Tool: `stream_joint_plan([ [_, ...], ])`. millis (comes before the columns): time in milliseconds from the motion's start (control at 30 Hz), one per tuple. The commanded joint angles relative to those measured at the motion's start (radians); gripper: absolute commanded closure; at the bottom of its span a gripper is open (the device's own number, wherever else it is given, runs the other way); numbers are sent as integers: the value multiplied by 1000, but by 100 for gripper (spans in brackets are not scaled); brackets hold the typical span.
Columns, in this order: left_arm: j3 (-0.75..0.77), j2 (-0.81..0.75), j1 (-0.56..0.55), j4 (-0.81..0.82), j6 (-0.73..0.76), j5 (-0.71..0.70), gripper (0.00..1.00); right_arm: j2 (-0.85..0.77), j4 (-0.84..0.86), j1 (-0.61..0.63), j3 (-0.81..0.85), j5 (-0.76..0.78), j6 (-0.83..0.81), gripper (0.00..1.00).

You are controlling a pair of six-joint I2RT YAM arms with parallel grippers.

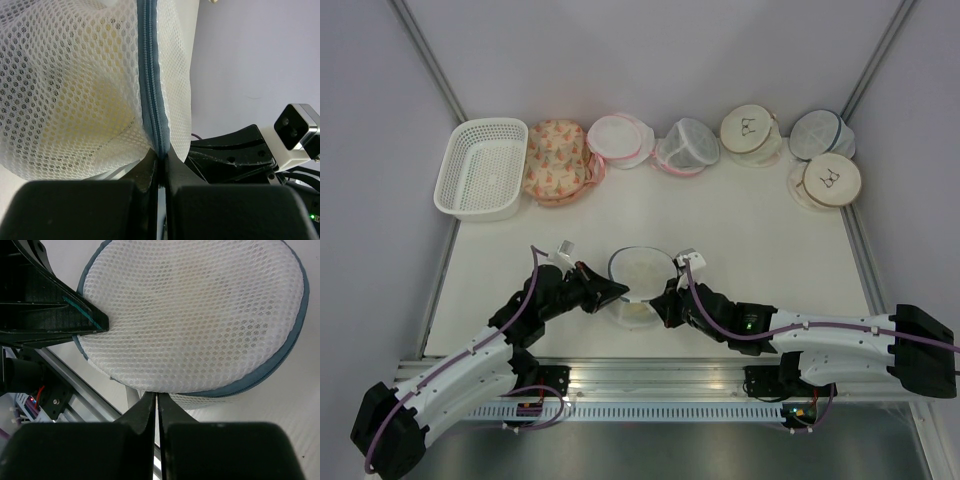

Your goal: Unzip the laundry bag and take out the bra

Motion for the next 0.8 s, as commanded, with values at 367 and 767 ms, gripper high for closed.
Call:
stream_joint_plan([
  [367, -11, -23, 1, 23, -20, 22, 98, -125, -445, 6, 88, 228, 66, 100],
  [767, 87, 167, 1, 204, 116, 94, 98, -74, -689, 4, 163, 383, 86, 99],
])
